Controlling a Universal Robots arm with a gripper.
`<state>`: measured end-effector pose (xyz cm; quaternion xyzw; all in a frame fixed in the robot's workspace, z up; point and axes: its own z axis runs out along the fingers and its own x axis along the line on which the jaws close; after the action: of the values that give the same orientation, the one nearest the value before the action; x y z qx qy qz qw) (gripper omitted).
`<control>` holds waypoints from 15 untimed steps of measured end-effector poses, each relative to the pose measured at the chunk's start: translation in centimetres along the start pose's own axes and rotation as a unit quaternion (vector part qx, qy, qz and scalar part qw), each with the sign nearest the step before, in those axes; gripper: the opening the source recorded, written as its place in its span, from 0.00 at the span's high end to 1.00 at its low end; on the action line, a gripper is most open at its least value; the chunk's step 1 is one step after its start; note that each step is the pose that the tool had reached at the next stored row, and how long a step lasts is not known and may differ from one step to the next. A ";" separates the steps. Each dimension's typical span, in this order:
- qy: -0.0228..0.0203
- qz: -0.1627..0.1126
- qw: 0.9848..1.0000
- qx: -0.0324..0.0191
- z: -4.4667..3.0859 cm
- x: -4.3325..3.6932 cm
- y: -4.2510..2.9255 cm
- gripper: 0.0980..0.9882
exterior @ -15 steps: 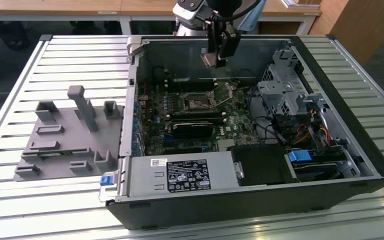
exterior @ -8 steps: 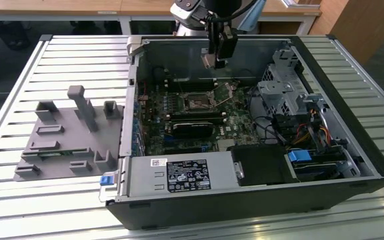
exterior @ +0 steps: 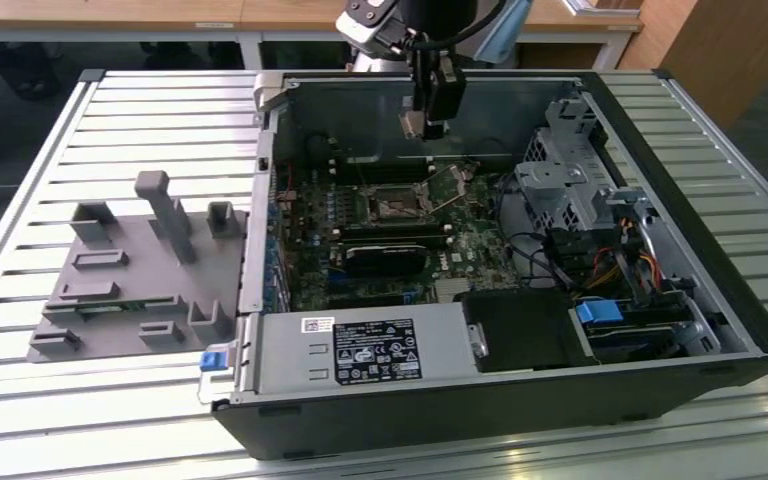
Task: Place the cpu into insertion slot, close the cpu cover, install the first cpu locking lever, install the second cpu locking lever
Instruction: 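Place the cpu into insertion slot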
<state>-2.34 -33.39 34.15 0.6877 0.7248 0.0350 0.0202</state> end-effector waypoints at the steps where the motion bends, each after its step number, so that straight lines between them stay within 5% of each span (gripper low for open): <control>1: 0.000 0.001 1.000 0.000 0.19 0.13 -0.03 0.52; 15: -0.001 0.012 1.000 0.005 2.10 0.33 -0.48 0.52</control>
<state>-2.67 -33.04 32.03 0.6963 0.7168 0.0310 0.0168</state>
